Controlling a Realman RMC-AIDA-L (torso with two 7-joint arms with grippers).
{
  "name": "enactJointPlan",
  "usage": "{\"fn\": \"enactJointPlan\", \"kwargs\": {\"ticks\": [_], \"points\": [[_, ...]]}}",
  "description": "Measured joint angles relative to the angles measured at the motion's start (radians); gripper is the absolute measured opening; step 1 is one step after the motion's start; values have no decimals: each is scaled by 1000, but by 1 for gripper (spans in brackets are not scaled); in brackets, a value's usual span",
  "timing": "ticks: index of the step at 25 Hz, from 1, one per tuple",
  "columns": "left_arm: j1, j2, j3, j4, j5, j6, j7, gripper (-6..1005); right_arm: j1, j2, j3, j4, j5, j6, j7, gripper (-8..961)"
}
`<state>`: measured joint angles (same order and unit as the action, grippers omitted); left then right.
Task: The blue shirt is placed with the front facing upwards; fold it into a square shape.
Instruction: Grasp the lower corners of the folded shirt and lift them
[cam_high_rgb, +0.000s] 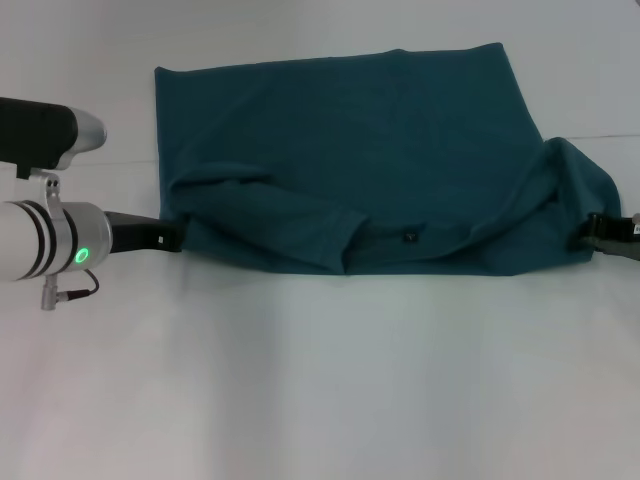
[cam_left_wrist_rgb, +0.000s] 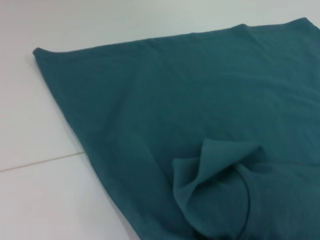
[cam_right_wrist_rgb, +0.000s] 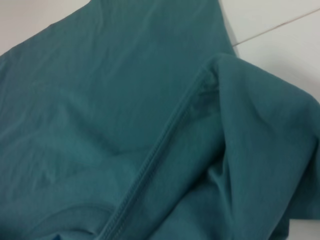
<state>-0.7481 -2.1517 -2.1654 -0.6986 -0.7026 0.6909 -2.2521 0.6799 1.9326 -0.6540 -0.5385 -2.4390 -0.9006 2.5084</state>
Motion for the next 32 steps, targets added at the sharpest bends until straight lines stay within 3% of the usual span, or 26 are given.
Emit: {"fn": "enactJointPlan", "kwargs": {"ticks": [6, 13, 19, 23, 28, 32], "points": [[4, 0, -1, -33, 0, 28, -5, 33, -27, -2, 2, -67, 0, -77, 0, 42], [3, 9, -38, -65, -1, 112, -9, 33, -87, -5, 13, -157, 13, -171, 7, 41], [-10, 1, -59, -108, -3, 142, -25, 33, -93, -16, 35, -207, 65, -235, 1, 41], [-59, 16, -80, -111, -3, 133, -64, 33, -49, -45, 37, -252, 81, -250, 28, 42], [-147, 49, -124, -68, -3, 84, -101, 32, 45, -118, 39, -231, 75, -241, 66, 42], [-172, 59, -141, -24, 1, 74, -102, 32, 63, -123, 32, -221, 36, -253, 76, 42]]}}
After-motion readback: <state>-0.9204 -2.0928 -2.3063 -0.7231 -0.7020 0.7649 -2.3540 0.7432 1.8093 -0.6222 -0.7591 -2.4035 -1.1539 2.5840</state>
